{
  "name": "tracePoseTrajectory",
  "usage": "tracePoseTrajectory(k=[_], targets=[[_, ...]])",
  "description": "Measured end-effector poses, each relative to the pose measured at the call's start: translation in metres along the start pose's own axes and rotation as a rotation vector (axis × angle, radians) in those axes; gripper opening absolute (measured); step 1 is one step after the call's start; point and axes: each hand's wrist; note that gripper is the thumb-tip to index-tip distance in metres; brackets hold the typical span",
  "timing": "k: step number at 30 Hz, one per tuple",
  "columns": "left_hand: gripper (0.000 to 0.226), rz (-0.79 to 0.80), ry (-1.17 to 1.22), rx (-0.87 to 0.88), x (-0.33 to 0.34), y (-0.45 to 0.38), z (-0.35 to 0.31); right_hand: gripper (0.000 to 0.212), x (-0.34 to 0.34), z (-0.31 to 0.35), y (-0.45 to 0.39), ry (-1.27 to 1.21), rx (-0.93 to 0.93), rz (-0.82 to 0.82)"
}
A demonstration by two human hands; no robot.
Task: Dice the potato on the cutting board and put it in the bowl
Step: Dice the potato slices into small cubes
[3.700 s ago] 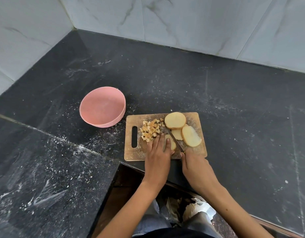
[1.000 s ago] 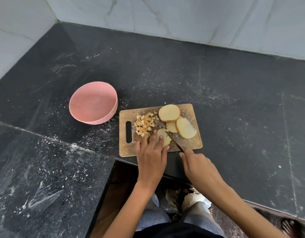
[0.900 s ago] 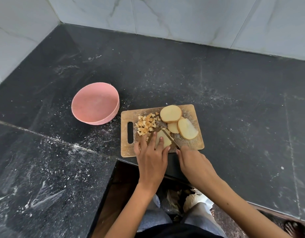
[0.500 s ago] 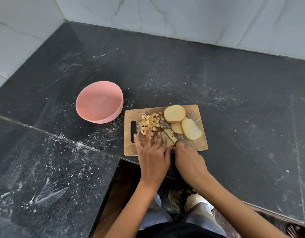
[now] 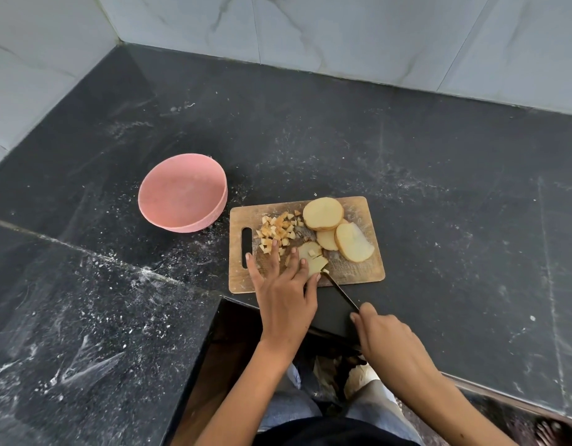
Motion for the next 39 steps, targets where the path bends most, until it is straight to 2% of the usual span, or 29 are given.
tracePoseTrajectory(k=[4,8,15,21,28,33,39], targets=[[0.024,0.008,-0.015,0.003,-0.003,0.005,0.000,0.027,-0.005,0.009,-0.011,-0.075,-0.008,-0.077],[0.019,0.004,-0.026,-0.039,-0.005,0.005,0.001,0.025,-0.002,0.024,-0.029,-0.065,-0.041,-0.077],[0.024,-0.008,-0.018,-0.032,-0.006,0.003,0.004,0.028,0.007,0.040,-0.046,-0.008,-0.040,-0.059],[0.018,-0.022,-0.012,-0.012,-0.006,0.003,0.005,0.018,0.014,0.049,-0.055,0.129,-0.056,-0.058],[0.018,-0.038,-0.038,-0.039,-0.006,0.002,0.001,0.012,0.013,0.026,-0.029,0.148,-0.037,0.028],[0.018,-0.040,-0.034,-0.048,-0.005,0.003,0.000,0.019,0.009,0.008,-0.008,0.152,-0.027,0.068],[0.018,-0.041,0.003,-0.046,-0.005,0.006,0.002,0.026,-0.005,0.000,0.002,0.114,-0.061,0.017]])
Point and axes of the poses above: each hand's wrist, its own y-axis away from the middle knuckle, its own x-axis out of the palm, z = x × y, and after that the axes turned 15 degrees about -z, right-handed
